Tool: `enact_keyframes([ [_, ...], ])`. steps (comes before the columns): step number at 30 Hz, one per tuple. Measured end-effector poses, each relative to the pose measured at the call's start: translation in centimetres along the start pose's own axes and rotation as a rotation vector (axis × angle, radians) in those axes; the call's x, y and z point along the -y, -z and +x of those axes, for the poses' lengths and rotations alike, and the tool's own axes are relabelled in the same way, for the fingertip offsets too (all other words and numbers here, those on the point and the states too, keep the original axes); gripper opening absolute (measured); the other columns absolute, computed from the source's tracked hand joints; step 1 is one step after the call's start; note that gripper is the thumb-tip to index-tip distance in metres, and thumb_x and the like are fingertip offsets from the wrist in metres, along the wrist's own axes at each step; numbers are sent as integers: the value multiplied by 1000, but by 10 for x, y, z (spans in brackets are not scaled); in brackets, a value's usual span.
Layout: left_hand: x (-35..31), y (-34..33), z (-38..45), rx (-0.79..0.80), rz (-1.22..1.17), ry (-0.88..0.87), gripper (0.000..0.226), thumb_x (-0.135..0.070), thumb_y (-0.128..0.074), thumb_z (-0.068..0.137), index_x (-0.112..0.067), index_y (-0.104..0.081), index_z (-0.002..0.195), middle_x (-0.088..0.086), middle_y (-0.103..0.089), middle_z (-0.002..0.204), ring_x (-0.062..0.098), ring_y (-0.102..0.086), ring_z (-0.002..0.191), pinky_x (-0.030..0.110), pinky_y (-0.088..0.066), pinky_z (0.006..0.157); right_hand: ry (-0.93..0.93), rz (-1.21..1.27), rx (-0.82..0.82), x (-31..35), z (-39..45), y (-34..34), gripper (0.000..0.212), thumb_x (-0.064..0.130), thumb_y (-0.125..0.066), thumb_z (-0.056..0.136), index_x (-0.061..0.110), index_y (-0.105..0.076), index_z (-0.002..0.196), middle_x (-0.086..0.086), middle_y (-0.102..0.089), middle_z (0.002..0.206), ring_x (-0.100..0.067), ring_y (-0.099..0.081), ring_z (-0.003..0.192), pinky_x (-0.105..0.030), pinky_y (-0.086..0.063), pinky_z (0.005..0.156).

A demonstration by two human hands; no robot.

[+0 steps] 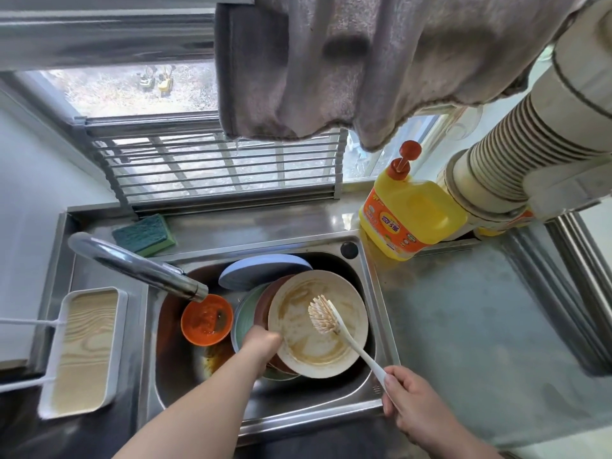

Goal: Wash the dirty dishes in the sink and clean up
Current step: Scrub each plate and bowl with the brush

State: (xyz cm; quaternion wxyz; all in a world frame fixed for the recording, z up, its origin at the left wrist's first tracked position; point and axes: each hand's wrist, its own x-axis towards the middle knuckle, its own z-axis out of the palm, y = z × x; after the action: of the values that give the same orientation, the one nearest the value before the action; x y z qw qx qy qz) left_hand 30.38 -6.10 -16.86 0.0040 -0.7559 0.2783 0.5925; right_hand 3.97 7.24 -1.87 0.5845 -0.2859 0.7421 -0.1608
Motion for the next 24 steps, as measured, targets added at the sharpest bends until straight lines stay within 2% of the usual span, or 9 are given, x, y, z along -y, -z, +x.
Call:
enact_keyframes([
  [3,-4,16,-26,61,-157,-120,64,-36,-65,95,-24,-41,154,8,-63,136,30,-62,121,49,-54,105,8,-2,1,3,-3,1,22,16,-45,110,6,-64,103,-5,-59,60,-6,-40,39,-15,-32,42],
  [5,-8,26,-47,106,-327,-150,53,-39,-63,101,-31,-43,149,8,-64,132,31,-67,114,51,-61,93,45,-17,-18,6,-5,3,22,21,-47,109,19,-69,109,1,-58,59,-6,-45,46,-18,-38,52],
  [7,-9,35,-66,140,-395,-134,31,-31,-55,107,-36,-51,137,8,-68,124,34,-71,106,53,-64,81,113,-88,-32,12,-9,6,24,28,-53,108,44,-69,116,17,-65,66,2,-55,60,-19,-44,68],
  [9,-4,44,-80,134,-494,-113,28,-22,-50,108,-36,-59,130,9,-73,119,35,-73,106,54,-63,83,215,-245,-17,22,-14,9,29,35,-56,106,58,-65,120,36,-69,90,14,-63,90,-16,-46,85],
  [12,4,58,-96,149,-644,-90,28,-26,-44,111,-35,-62,129,11,-76,119,36,-75,106,61,-61,87,363,-650,23,39,-24,8,36,45,-49,106,67,-50,135,18,-59,99,0,-60,99,-25,-50,88],
  [15,7,68,-112,204,-675,-137,31,-54,-47,107,-36,-62,127,8,-77,119,35,-76,106,62,-60,89,416,-951,105,63,-33,-23,45,48,-39,106,66,-32,146,9,-50,100,-14,-60,104,-33,-46,78],
  [19,20,68,-116,198,-682,-90,54,-70,-31,100,-36,-54,135,12,-78,115,36,-76,104,54,-63,83,488,-884,64,96,-26,-80,48,43,-41,102,65,-34,145,8,-65,123,-21,-62,116,-35,-48,84],
  [22,30,80,-108,211,-748,-109,60,-68,-28,101,-29,-50,142,15,-77,118,38,-75,106,58,-61,87,412,-838,-64,92,-17,-58,41,48,-41,102,63,-37,140,6,-69,119,-21,-65,112,-37,-53,83],
  [24,33,92,-102,163,-783,-142,62,-67,-28,101,-27,-51,140,14,-78,115,36,-76,102,54,-62,82,350,-933,-46,74,-31,-40,37,53,-38,103,64,-33,138,8,-67,120,-20,-65,114,-37,-54,85],
])
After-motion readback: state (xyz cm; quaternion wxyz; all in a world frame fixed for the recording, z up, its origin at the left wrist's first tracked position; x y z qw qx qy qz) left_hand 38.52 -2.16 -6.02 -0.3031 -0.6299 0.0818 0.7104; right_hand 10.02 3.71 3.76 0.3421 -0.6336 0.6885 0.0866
